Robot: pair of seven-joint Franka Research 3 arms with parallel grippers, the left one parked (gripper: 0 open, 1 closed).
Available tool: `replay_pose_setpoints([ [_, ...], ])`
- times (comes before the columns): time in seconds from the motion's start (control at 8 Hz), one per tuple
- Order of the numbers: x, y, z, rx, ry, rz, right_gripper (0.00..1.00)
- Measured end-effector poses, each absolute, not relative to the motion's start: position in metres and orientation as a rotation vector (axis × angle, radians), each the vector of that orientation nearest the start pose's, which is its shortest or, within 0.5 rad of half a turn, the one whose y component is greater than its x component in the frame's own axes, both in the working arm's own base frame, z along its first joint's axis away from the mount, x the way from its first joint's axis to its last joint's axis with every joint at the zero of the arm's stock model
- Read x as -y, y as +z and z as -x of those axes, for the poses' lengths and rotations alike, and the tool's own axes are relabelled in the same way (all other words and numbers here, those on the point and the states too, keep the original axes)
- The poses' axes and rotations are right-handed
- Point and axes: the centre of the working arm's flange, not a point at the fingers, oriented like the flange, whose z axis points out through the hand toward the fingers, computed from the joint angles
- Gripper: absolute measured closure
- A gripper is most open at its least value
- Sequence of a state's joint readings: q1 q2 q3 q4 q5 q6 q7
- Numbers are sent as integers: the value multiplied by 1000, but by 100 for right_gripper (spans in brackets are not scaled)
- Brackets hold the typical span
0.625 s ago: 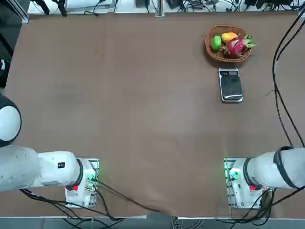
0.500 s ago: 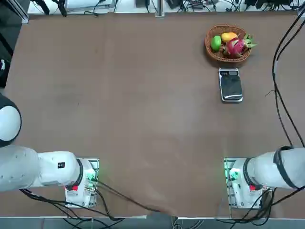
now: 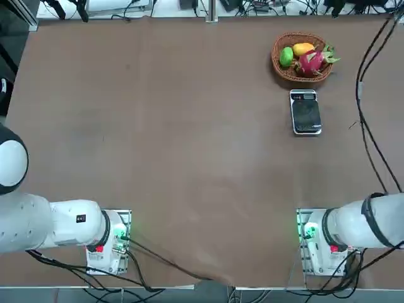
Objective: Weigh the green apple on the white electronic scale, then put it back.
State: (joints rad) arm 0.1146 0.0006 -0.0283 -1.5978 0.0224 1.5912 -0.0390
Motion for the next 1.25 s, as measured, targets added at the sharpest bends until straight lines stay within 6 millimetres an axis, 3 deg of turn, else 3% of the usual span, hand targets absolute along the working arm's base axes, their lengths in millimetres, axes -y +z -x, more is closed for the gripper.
replay_pose_setpoints([
  [0.38, -57, 497, -624, 188, 34, 3121, 0],
  [0.75, -61, 386, -670, 222, 4, 3125, 0],
  [1.0, -62, 346, -681, 242, -18, 3126, 0],
  [1.25, -67, 323, -688, 256, -58, 3126, 0],
])
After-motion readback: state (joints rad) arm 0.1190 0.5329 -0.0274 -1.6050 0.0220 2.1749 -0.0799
